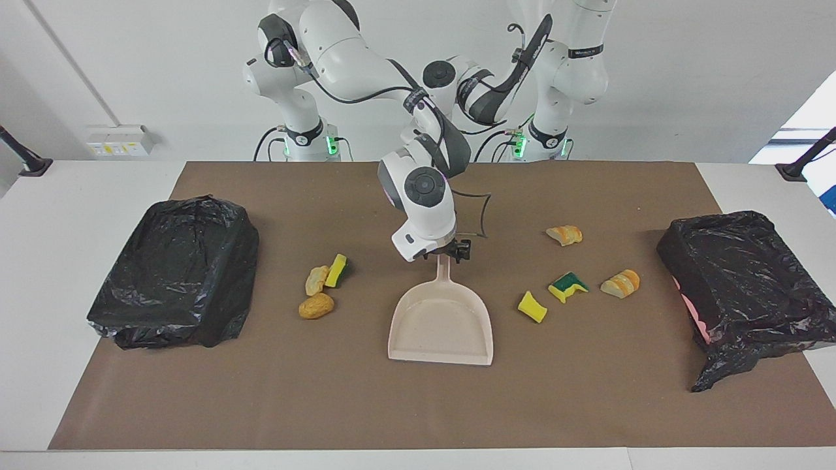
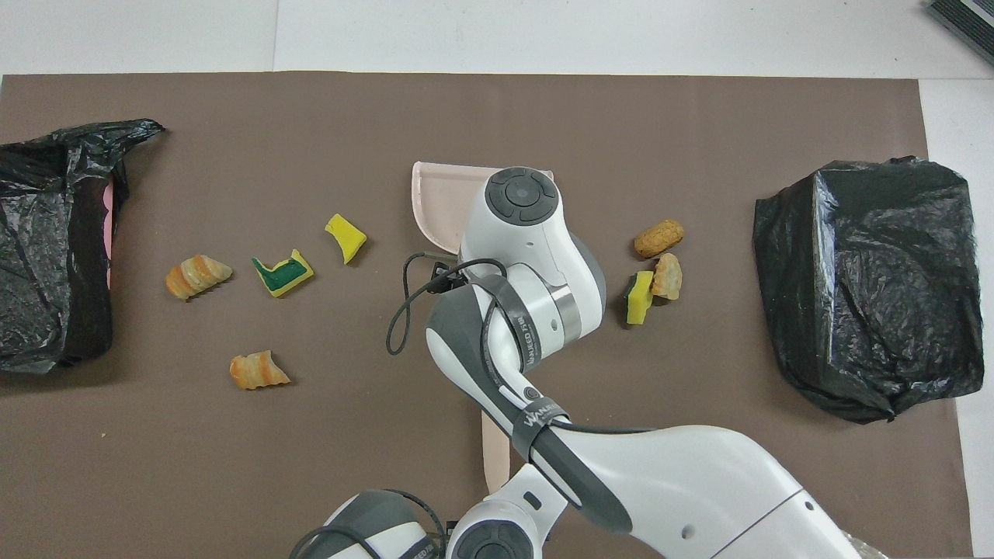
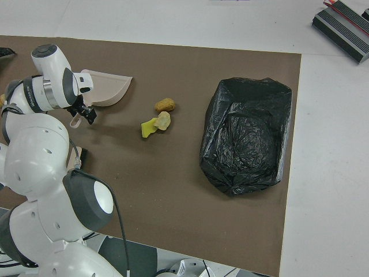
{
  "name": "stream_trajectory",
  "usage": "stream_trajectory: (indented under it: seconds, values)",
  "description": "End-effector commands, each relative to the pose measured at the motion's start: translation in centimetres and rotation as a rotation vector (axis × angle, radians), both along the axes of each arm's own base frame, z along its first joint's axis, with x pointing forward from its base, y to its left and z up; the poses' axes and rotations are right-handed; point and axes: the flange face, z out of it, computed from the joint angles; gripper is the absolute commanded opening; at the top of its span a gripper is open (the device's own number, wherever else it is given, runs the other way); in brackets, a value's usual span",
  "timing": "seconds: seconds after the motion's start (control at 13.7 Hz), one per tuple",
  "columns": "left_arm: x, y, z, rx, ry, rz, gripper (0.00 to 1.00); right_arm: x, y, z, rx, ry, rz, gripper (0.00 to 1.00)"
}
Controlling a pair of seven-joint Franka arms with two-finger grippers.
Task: Sweep and dump trash in bin
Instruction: 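Grasp the brush with the left gripper while the right gripper positions the dustpan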
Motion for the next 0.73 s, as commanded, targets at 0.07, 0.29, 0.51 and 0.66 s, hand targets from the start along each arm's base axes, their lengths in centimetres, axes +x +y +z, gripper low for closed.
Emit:
stream_trajectory:
  seconds: [0.07, 0.29, 0.51, 0.66]
  values:
    - [2.0, 3.9, 3.0, 0.071, 0.001, 0.017, 0.0, -0.1, -0.3, 1.1, -0.01, -0.016, 0.023, 0.63]
    - [5.9, 8.1, 4.3, 0.146, 0.013, 0.1, 0.0, 0.1, -0.1, 1.8, -0.005, -0.024, 0.017, 0.0]
    - [11.8, 13.3, 6.0, 0.151, -0.024, 0.229, 0.0, 0.2, -0.4, 2.7, -0.01, -0.03, -0.032, 0.0]
    - [15.5, 16.1, 7.1, 0.163, -0.066, 0.298, 0.0, 0.7, -1.2, 4.2, 0.011, -0.053, -0.001, 0.0]
